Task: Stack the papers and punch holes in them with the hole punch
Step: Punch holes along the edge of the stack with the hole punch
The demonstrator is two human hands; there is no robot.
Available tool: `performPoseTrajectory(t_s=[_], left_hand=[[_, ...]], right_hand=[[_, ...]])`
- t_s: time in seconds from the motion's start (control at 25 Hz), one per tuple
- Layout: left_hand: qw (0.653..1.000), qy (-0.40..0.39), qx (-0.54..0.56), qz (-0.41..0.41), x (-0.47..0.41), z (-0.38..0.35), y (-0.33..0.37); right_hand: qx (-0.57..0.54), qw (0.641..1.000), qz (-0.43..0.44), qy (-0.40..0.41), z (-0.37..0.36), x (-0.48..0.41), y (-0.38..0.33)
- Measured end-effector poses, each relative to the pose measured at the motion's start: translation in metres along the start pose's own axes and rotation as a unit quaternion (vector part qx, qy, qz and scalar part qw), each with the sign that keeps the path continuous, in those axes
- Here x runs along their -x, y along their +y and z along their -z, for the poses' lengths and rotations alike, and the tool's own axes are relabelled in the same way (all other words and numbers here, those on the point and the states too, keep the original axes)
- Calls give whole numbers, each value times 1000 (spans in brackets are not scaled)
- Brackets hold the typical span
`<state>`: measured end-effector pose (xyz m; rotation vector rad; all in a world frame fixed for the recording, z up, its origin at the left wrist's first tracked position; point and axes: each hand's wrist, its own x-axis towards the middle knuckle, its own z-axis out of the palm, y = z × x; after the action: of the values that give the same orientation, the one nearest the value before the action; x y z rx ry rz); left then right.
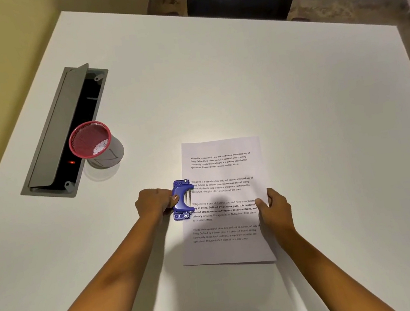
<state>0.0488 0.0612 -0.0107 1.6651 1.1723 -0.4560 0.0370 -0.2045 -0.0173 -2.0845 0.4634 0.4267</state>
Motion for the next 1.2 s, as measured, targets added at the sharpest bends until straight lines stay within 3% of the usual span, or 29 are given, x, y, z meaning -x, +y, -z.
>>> performPoseTrajectory(t_s=[0.68, 1.2], left_hand=[[997, 54, -20, -54, 5, -5, -3], [997, 53, -26, -45, 0, -4, -2]], right_hand=[[-22, 1000, 0, 2, -4, -2, 6], [-8, 1000, 12, 9, -5, -2, 8]])
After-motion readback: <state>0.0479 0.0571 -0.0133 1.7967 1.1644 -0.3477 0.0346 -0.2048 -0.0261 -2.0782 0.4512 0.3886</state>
